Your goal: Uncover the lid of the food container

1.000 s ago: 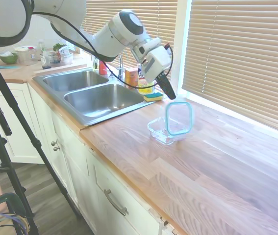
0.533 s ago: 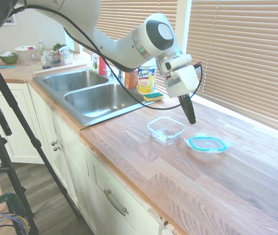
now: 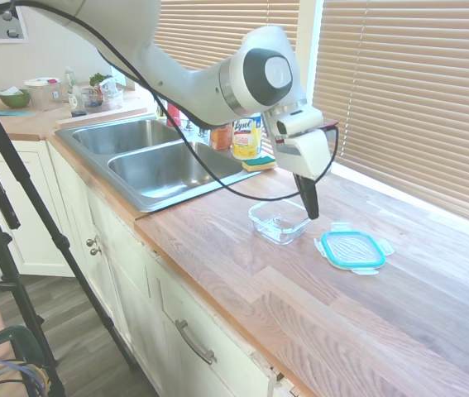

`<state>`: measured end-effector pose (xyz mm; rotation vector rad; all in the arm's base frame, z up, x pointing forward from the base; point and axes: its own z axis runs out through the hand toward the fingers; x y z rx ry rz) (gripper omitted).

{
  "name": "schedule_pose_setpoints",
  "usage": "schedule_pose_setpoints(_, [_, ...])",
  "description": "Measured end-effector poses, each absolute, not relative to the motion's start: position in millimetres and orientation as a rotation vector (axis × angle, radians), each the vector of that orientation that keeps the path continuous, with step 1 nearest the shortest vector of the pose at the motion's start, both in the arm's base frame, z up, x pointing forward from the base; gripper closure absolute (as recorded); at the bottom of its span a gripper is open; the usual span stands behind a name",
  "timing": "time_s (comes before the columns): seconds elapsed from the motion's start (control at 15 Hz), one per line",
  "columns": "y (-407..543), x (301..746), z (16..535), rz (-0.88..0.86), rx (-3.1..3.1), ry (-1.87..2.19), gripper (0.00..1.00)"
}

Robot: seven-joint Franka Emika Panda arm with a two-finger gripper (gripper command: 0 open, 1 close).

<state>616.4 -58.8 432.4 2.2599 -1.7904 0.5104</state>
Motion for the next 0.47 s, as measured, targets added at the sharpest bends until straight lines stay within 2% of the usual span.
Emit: schedule_pose_setpoints(0.47, [-46,590,479,0.389,2.502,-1.798,0.0])
